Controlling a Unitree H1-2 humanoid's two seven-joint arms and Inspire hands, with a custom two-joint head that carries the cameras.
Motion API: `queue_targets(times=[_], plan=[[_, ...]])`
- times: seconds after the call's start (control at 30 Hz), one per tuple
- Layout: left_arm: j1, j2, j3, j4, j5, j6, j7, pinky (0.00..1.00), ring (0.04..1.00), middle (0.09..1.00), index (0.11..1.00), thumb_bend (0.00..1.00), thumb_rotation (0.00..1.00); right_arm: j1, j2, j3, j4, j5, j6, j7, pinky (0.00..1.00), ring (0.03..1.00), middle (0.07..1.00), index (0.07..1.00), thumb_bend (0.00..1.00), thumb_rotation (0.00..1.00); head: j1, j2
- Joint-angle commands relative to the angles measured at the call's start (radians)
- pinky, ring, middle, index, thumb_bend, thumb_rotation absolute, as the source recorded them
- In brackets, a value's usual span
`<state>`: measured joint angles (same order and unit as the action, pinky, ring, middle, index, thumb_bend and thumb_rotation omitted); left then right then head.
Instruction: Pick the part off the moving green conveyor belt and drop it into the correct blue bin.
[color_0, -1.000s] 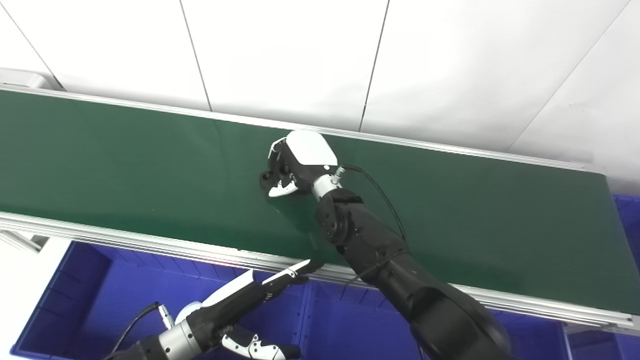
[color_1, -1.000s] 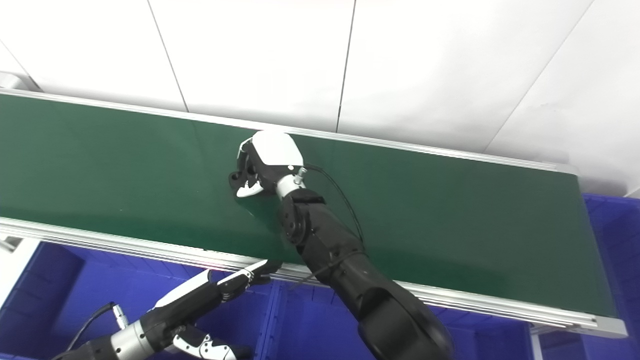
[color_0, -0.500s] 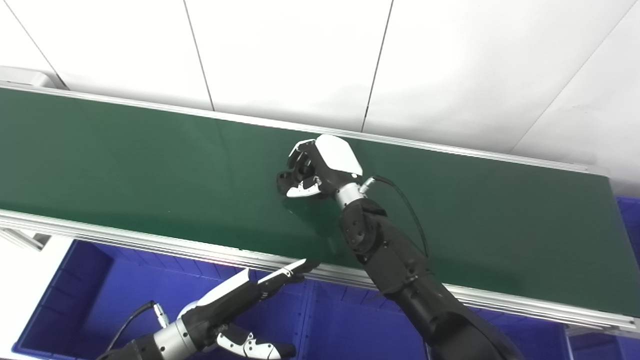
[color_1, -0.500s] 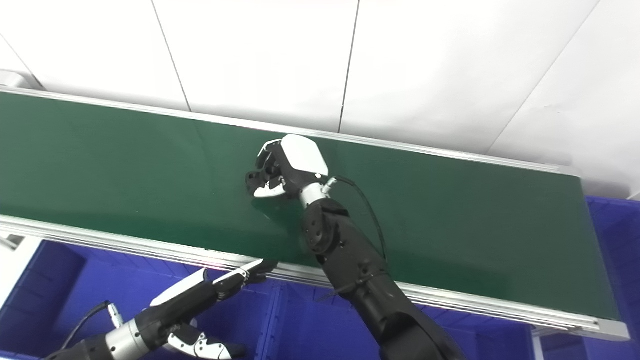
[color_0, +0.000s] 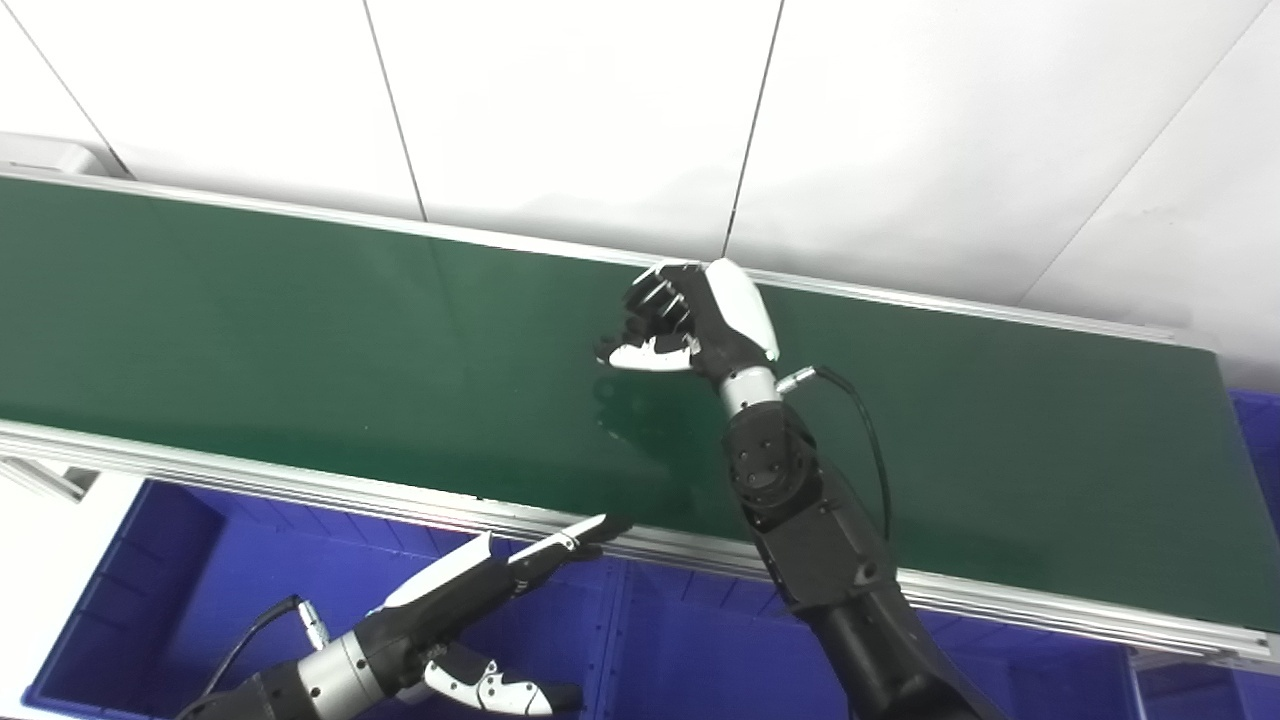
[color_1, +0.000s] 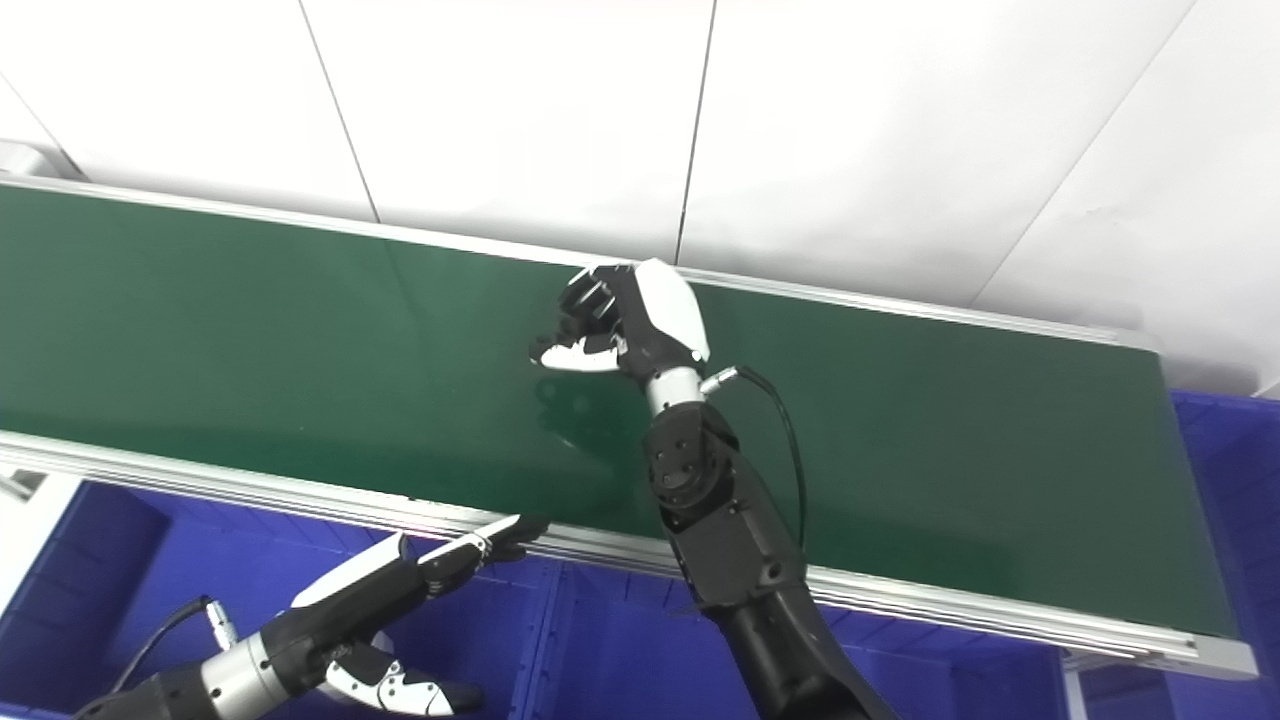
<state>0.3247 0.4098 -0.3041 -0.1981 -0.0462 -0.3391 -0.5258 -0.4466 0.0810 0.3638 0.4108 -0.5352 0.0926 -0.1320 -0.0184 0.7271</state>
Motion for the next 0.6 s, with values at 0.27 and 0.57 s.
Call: queue_targets(times=[0.27,0.57], plan=[[-0.025,0.016,0.004,-0.018,-0.027,-0.023,-0.013,0.98,1.0,1.0,1.0,0.35,0.25,0.109,-0.021,-0.012,-0.311,-0.009,0.079,0.058,0.23,0.288,0.474,0.485,0.53,0.0,-0.041,0.022],[-0.054,0.005,-0.008,0.01,-0.023,-0.04,-0.022,0.98,1.0,1.0,1.0,0.32,0.27,0.218,-0.049,-0.004,-0.447,-0.026,0.093,0.101,0.26,0.315,0.469,0.486,0.53,0.0,-0.059,0.022]])
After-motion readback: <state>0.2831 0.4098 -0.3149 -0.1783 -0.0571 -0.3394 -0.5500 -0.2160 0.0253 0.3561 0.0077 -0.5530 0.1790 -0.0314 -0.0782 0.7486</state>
